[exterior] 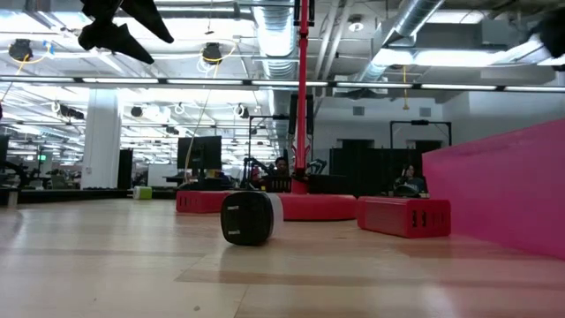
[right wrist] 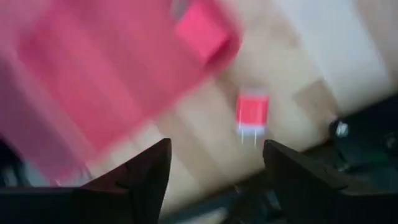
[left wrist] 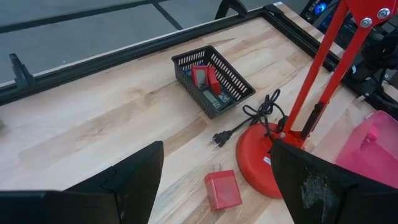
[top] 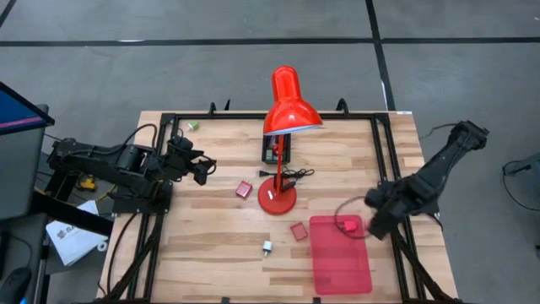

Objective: Pick & Place Office items
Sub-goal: Adjust the red bin

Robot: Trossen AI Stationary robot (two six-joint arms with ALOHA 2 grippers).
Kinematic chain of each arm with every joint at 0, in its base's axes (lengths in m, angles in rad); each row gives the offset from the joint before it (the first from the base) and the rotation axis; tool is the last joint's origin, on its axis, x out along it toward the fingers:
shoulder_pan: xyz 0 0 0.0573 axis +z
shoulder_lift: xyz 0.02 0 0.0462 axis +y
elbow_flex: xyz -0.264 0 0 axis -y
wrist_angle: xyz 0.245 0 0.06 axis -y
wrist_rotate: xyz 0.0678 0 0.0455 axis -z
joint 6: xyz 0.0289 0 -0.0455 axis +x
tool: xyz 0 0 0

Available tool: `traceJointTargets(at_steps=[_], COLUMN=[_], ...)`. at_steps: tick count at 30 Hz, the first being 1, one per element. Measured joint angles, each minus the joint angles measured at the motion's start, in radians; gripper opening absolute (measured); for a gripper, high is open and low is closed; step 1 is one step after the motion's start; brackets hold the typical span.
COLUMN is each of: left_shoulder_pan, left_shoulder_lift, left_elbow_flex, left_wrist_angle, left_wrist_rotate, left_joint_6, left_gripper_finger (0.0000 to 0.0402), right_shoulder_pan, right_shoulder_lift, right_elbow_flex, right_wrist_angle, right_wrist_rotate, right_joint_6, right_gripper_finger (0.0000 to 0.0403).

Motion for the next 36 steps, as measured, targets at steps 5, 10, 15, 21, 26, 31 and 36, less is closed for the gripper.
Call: traceJointTargets(at_steps=[5, 10, 15, 21, 26, 31, 36], left_shoulder_pan=[0.000, 0.000, 0.000, 0.000, 0.000, 0.000, -0.002], left_shoulder_lift=[0.000, 0.000, 0.000, 0.000, 0.000, 0.000, 0.000], left_elbow_flex=[0.000, 0.000, 0.000, 0.000, 0.000, 0.000, 0.000], left_wrist_angle=[0.000, 0.001, 0.002, 0.003, 0.004, 0.023, 0.049], left_wrist_rotate=[0.000, -0.007, -0.026, -0.031, -0.031, -0.031, -0.013], left_joint_6=[0.005, 0.002, 0.002, -0.001, -0.004, -0.003, -0.003], left_gripper_finger=[0.0285, 0.0285, 0.0285, 0.0285, 0.0285, 0.0285, 0.0285], right_shoulder_pan=[0.108, 0.122, 0.122, 0.106, 0.041, -0.048, -0.084], right_shoulder_lift=[0.000, 0.000, 0.020, 0.035, 0.042, 0.061, 0.076], right_elbow_flex=[0.000, 0.000, -0.007, -0.056, -0.050, -0.051, -0.051], right_wrist_angle=[-0.101, -0.193, -0.112, -0.039, 0.032, 0.004, 0.054], right_wrist_rotate=[-0.047, 0.046, 0.086, 0.009, -0.058, -0.080, -0.082], right_joint_6=[-0.077, -0.022, -0.063, -0.028, 0.058, 0.358, 0.810], right_gripper_finger=[0.0227, 0.0238, 0.0253, 0.0256, 0.0256, 0.0256, 0.0256])
